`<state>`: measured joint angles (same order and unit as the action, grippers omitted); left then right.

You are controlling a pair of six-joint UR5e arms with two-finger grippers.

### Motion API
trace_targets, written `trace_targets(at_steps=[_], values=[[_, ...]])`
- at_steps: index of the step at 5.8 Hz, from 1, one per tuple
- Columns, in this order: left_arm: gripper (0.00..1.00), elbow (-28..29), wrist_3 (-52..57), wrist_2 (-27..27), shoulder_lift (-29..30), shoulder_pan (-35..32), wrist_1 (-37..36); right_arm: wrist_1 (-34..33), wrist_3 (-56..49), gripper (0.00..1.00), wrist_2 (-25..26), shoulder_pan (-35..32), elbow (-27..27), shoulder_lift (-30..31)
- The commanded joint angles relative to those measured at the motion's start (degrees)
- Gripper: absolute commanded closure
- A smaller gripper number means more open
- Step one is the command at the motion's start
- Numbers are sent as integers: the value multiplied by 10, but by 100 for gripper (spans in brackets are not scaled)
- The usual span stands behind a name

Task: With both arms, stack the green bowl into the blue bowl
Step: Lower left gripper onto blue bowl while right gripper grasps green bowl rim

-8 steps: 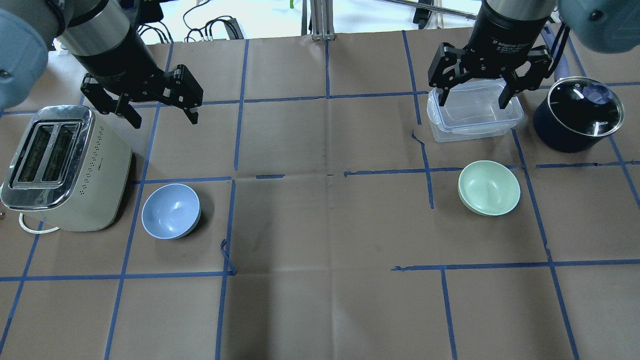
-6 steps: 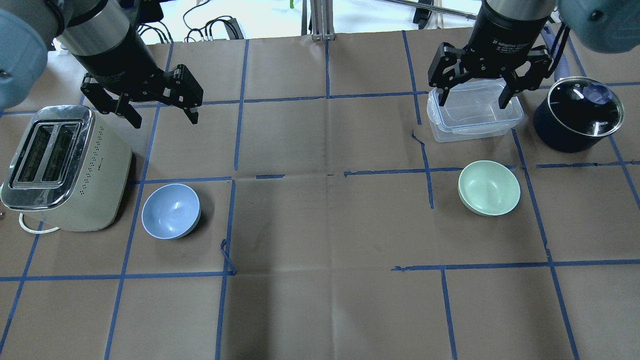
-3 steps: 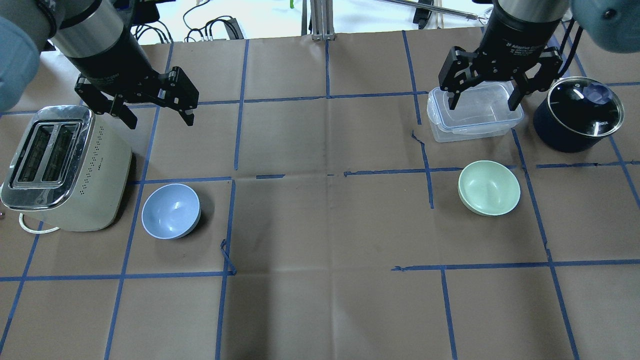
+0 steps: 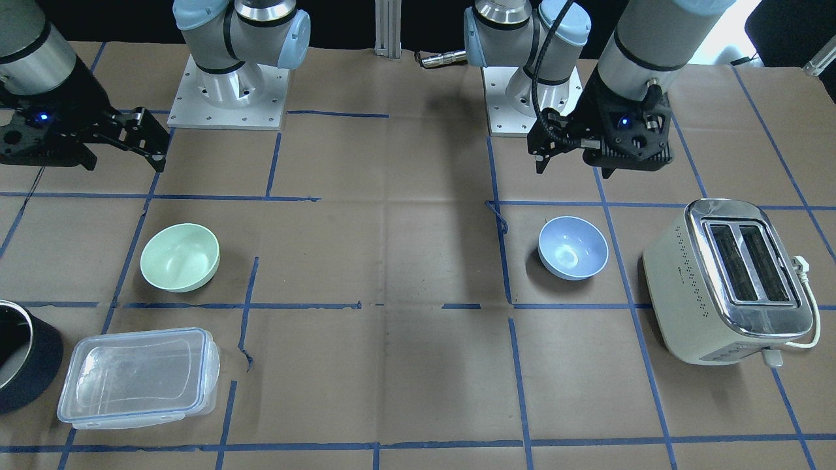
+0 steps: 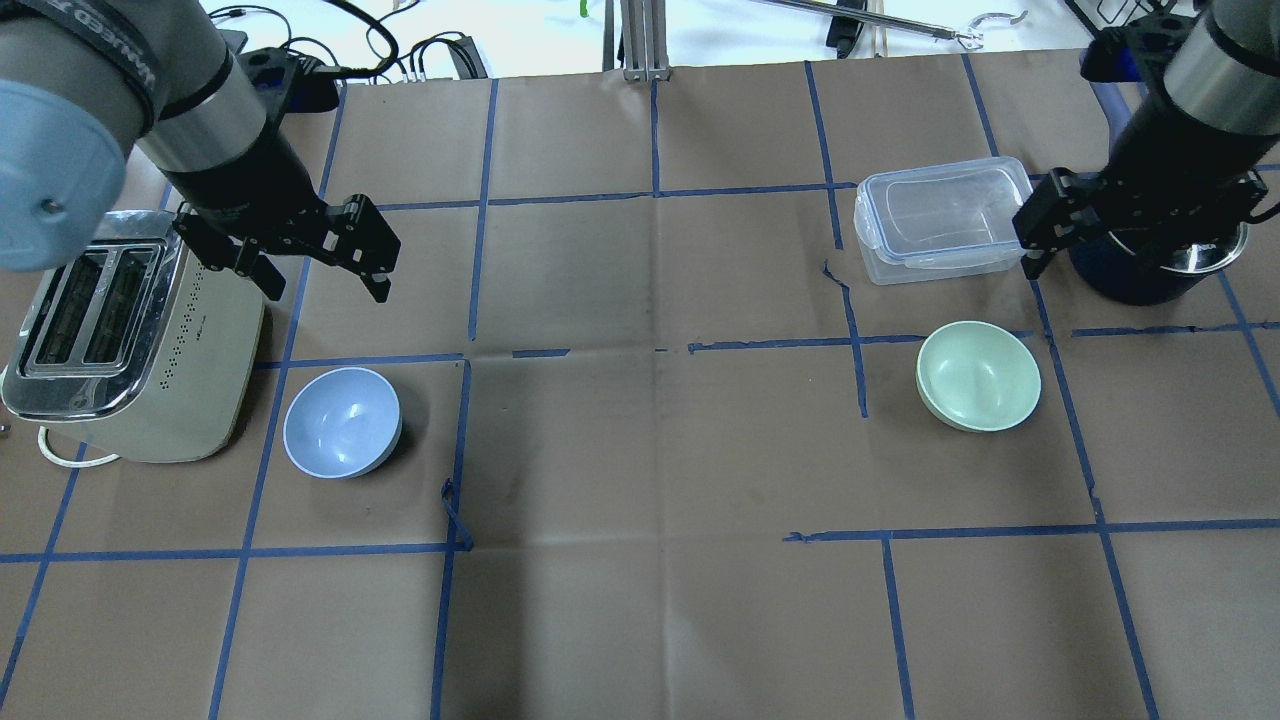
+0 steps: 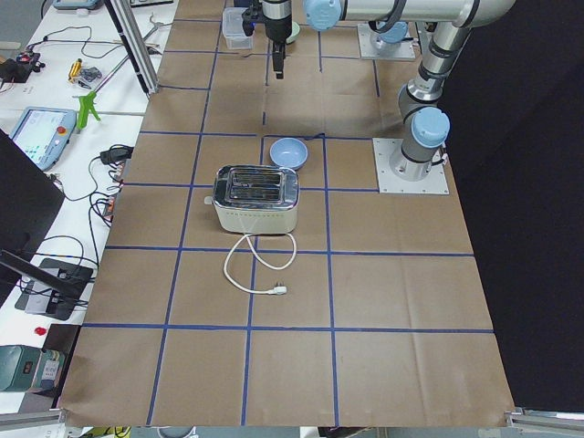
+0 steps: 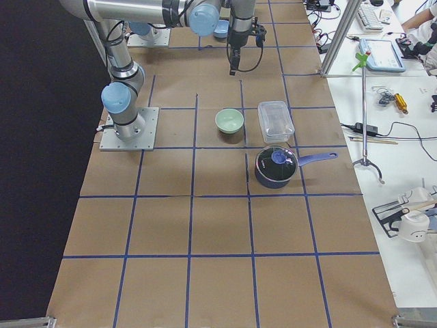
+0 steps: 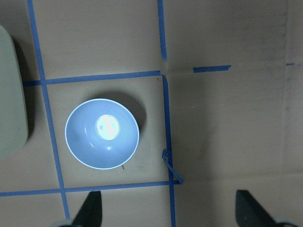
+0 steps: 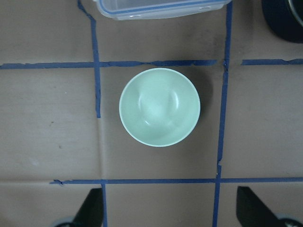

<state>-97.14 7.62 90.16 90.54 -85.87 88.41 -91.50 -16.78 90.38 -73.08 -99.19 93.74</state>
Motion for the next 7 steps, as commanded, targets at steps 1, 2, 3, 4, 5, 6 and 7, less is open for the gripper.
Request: trace_targets(at_steps=[1,2,3,4,5,6,7], values=[[3,-110,14,0,37,29,-122,-26,-52,0,1,47,-42,7],[4,-156,48,0,40,29,-163,-47,-57,0,0,47,-54,4],[5,-192,49,1,63,31,-237,-87,-62,0,0,47,-76,1],[5,-213,51,1,93,31,-285,-142,-64,0,0,47,-110,-14],[6,-215,53,2,113,30,-301,-202,-66,0,1,47,-145,-42],[22,-215,53,3,119,30,-301,-266,-74,0,6,48,-171,-76],[55,-210,54,6,121,30,-301,-297,-77,0,5,60,-192,-97]])
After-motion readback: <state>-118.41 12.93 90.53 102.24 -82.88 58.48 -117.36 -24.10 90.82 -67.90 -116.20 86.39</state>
